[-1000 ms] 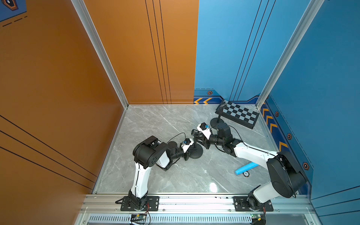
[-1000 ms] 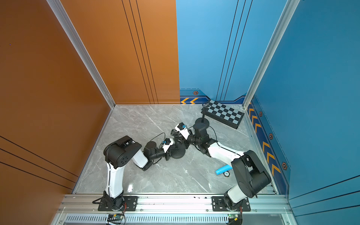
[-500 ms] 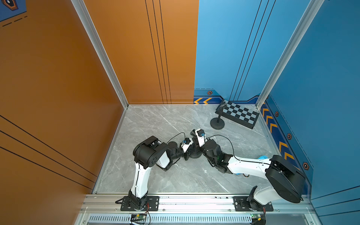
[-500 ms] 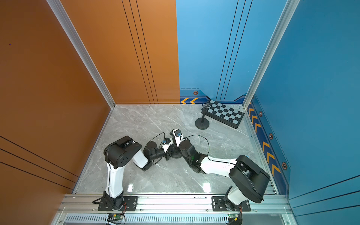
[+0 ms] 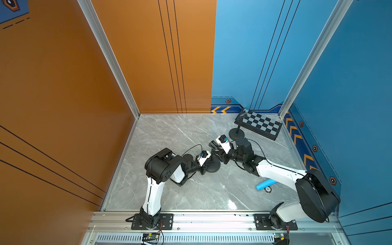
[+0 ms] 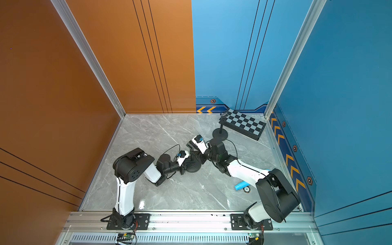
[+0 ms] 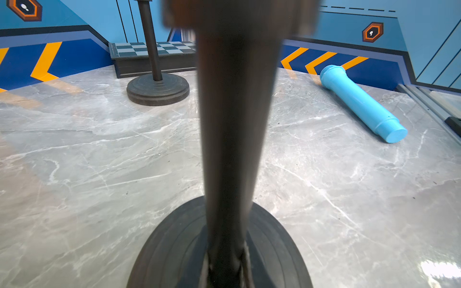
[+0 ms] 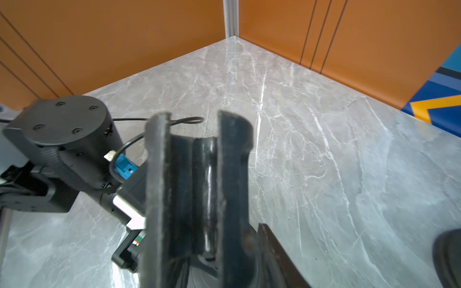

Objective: Assemble a microphone stand
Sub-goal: Screw the microphone stand pole into the microphone stand base.

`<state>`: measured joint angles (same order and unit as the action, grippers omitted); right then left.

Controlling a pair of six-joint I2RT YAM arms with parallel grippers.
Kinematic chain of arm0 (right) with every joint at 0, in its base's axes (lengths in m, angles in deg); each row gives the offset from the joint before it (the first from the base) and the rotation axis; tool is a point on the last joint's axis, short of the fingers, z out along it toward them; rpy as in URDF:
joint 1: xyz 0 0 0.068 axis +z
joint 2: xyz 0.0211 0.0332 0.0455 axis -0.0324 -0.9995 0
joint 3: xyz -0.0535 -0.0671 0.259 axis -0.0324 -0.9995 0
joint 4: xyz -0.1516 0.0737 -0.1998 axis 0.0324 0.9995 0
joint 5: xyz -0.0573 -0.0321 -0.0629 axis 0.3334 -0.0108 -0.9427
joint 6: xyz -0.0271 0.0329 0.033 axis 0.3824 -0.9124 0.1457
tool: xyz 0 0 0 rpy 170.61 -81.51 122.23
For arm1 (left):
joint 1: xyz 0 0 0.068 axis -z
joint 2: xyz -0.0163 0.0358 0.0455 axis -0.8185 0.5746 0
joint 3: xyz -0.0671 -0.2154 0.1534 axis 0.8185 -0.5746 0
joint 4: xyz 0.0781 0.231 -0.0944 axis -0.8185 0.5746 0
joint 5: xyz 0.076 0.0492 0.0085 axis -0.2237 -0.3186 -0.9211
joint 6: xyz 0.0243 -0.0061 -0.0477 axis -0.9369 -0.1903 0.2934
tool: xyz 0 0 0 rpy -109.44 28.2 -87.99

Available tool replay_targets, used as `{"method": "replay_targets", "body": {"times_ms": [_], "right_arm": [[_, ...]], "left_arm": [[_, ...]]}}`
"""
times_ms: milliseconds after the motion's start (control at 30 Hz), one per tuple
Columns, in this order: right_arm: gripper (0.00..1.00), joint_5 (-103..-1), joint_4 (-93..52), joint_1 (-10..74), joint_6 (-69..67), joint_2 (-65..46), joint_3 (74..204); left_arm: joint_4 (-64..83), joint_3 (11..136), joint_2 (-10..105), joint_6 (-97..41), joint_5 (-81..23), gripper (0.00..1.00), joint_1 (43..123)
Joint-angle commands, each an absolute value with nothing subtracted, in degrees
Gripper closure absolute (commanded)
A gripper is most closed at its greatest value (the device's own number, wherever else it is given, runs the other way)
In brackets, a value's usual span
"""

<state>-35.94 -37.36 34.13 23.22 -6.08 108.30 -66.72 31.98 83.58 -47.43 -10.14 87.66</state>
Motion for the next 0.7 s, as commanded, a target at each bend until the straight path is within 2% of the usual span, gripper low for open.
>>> {"method": "replay_targets", "body": {"times_ms": [0, 100, 233, 333, 400, 467, 533, 600, 667], "right_arm": [[0.57, -24.60, -31.43, 32.89, 28.12, -8.73, 112.10], [0.61, -25.99, -33.27, 32.70, 27.49, -10.00, 112.75], [0.80, -32.02, -36.84, 33.18, 24.61, -10.11, 111.74], [0.91, -43.42, -41.71, 35.55, 21.30, -8.27, 107.77], [0.93, -56.39, -46.28, 38.89, 17.50, -6.98, 104.06], [0.97, -73.30, -51.01, 45.02, 13.64, -6.55, 100.45], [0.98, -84.67, -53.38, 49.86, 10.64, -7.48, 99.22], [0.99, -90.87, -52.40, 52.66, 7.03, -9.30, 100.08], [0.97, -88.88, -51.26, 53.08, 6.12, -11.03, 101.46]], "left_arm": [[-64.96, 30.95, 84.44, -48.50, -6.86, 0.93, 87.89], [-64.98, 30.99, 84.61, -48.38, -6.98, 0.92, 87.77], [-65.02, 31.07, 84.71, -47.80, -7.98, 0.90, 87.87], [-64.96, 31.29, 84.80, -46.72, -9.40, 0.85, 87.86], [-64.99, 31.41, 84.88, -45.75, -10.82, 0.80, 87.97], [-65.04, 31.59, 84.88, -44.78, -12.32, 0.78, 87.97], [-65.01, 31.72, 84.72, -43.86, -13.63, 0.77, 88.03], [-65.05, 31.79, 84.86, -43.53, -14.50, 0.77, 88.06], [-65.12, 31.74, 85.13, -43.34, -14.99, 0.79, 88.07]]}}
